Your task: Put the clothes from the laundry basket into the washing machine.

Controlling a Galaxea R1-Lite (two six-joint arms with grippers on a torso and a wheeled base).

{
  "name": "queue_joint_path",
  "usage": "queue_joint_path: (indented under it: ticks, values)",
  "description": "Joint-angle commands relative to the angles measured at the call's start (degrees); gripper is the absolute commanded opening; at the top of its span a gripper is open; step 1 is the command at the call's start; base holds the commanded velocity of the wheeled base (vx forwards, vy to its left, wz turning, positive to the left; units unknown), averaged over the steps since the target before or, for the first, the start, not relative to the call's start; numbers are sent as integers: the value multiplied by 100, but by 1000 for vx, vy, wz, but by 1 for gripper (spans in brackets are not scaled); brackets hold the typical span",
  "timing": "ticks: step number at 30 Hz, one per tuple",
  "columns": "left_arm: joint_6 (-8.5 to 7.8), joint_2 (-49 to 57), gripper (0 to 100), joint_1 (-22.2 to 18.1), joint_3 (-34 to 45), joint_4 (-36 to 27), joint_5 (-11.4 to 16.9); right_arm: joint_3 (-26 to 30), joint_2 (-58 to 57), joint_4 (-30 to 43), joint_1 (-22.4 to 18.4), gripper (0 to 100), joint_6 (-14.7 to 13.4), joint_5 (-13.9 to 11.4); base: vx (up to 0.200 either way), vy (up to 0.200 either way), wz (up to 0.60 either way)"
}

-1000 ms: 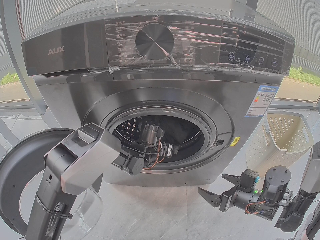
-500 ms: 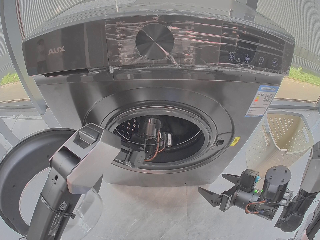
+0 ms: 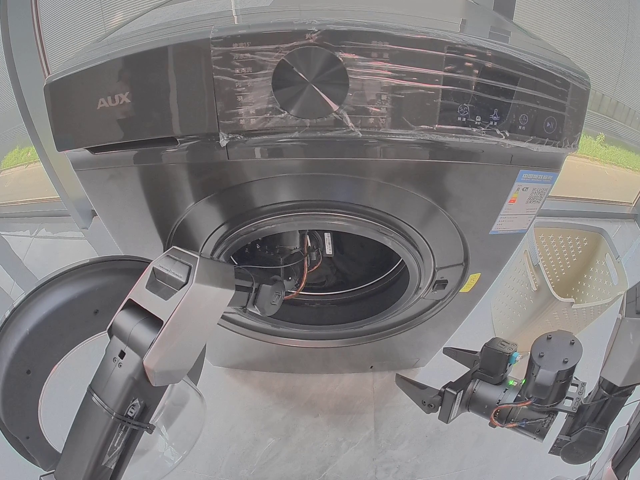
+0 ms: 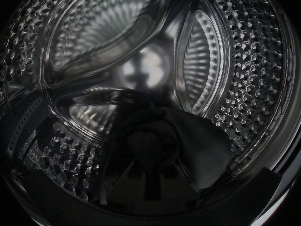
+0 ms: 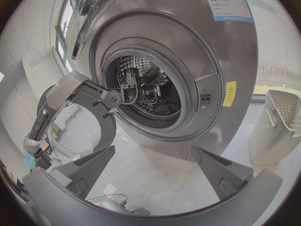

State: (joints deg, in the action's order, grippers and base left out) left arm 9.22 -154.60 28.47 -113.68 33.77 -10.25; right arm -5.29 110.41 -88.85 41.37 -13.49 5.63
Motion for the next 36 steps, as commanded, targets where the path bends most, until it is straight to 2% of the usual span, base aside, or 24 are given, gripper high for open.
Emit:
queue_joint_path:
  ticks: [1, 19, 27, 28, 34, 36]
  values:
    - [1, -114, 0, 36, -91, -37, -3, -16, -37, -1, 2, 100, 22, -1, 0, 0, 0]
    - [1, 44, 0, 195, -91, -46, -3, -104, -2, 8, -24, 100, -13, -45, 0, 0, 0]
    - [54, 0, 0, 203, -91, -28, -3, -77, -55, 8, -59, 100, 14, -27, 0, 0, 0]
    - [54, 0, 100, 203, -91, -28, -3, -86, -55, 8, -68, 100, 14, -27, 0, 0, 0]
    - [45, 35, 100, 203, -49, -125, -3, -77, -72, -1, -95, 100, 22, -36, 0, 0, 0]
    - [19, 185, 100, 195, 329, -292, -3, -77, -81, -1, -103, 100, 22, -36, 0, 0, 0]
